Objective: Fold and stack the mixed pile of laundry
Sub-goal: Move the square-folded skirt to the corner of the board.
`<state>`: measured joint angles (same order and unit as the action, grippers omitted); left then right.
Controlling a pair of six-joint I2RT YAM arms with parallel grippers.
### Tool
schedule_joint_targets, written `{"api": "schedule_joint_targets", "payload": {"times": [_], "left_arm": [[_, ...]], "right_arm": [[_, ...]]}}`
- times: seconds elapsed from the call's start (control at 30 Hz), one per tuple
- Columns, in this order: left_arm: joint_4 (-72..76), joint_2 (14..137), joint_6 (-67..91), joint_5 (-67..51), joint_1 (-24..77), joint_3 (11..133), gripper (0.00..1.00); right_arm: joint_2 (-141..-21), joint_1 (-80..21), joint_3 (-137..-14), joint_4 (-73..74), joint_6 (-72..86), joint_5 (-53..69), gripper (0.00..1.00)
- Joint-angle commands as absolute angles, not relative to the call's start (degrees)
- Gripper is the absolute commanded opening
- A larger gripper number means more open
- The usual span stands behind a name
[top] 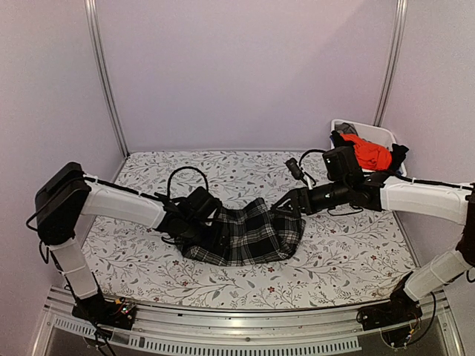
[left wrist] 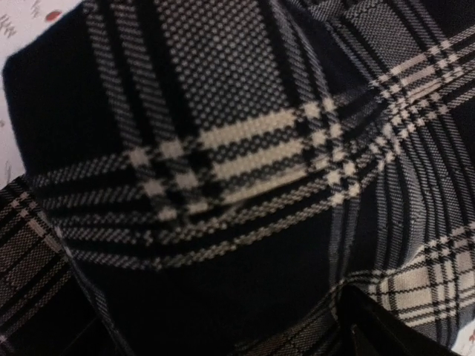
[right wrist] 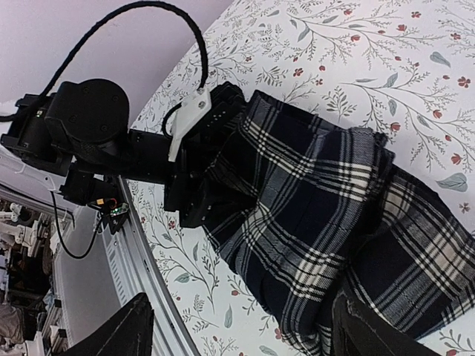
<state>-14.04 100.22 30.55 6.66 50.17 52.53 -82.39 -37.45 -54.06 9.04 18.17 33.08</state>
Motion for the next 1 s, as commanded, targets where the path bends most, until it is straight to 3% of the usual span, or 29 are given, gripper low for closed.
{"api": "schedule_joint_targets", "payload": {"times": [0.0,0.17,0.6,0.63,0.77,0.97], "left_arm": [[-12.9,113.8,26.6,3.5,54.2,59.7,0.94],[-13.6,116.1,27.7,5.7,51.9,61.9,0.92],[-20.8,112.4,20.1,14.3,24.3,61.6,0.93],[-20.8,111.9,18.7,15.3,22.2,61.7,0.88],[-20.8,104.6,13.8,17.4,15.9,63.7,0.98],[-29.3,97.4,11.4,22.0,10.7,74.1,1.00]], "right_arm": [[-78.5,-36.7,-52.7,11.2,17.4,30.1,0.82],[-78.1,-36.1,-51.5,12.0,16.6,29.5,0.83],[-79.5,-33.6,-52.2,11.8,15.3,31.3,0.83],[-79.5,-33.6,-52.2,11.8,15.3,31.4,0.83],[-79.4,-33.6,-52.4,11.8,15.1,31.9,0.83],[-78.9,-33.5,-52.9,12.1,14.8,32.1,0.83]]}}
